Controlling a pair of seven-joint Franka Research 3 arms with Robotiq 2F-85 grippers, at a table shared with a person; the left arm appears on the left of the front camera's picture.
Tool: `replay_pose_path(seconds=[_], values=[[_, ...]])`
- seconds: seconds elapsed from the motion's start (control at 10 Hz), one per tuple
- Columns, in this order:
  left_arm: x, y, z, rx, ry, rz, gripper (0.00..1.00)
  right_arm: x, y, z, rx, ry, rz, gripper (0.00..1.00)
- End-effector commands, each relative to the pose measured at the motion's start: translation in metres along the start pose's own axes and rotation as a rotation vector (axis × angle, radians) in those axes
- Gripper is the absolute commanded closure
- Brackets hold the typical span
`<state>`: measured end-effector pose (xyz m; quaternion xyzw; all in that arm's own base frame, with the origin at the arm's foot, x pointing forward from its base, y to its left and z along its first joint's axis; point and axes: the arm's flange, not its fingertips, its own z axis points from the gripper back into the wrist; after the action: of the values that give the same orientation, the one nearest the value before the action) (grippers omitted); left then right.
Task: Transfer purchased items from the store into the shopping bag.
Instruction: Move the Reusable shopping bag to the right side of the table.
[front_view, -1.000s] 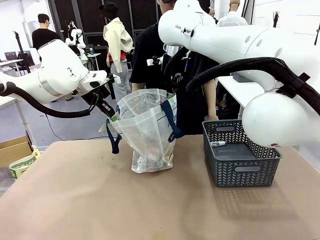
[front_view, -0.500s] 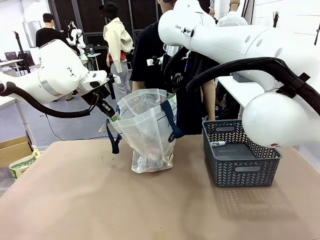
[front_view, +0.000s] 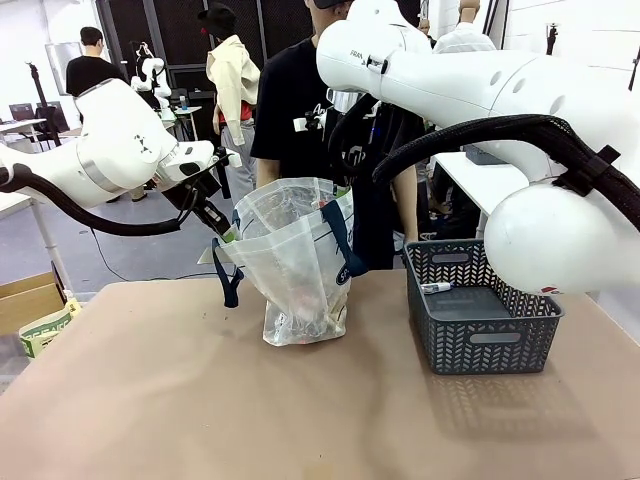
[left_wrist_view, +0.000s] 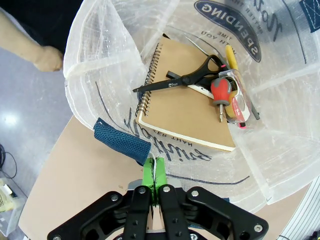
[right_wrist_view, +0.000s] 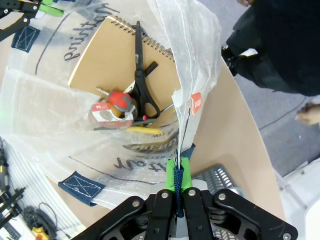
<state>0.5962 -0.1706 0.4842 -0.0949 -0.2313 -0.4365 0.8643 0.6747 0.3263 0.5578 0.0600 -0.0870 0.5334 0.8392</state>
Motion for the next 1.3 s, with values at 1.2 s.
replay_pose_path(seconds=[1.2], values=[[-0.0010, 0.0019, 0.0009, 0.008, -0.005, 0.004, 1.00, 0.0005, 0.0009, 0.0008, -0.007, 0.004, 0.001, 1.00]])
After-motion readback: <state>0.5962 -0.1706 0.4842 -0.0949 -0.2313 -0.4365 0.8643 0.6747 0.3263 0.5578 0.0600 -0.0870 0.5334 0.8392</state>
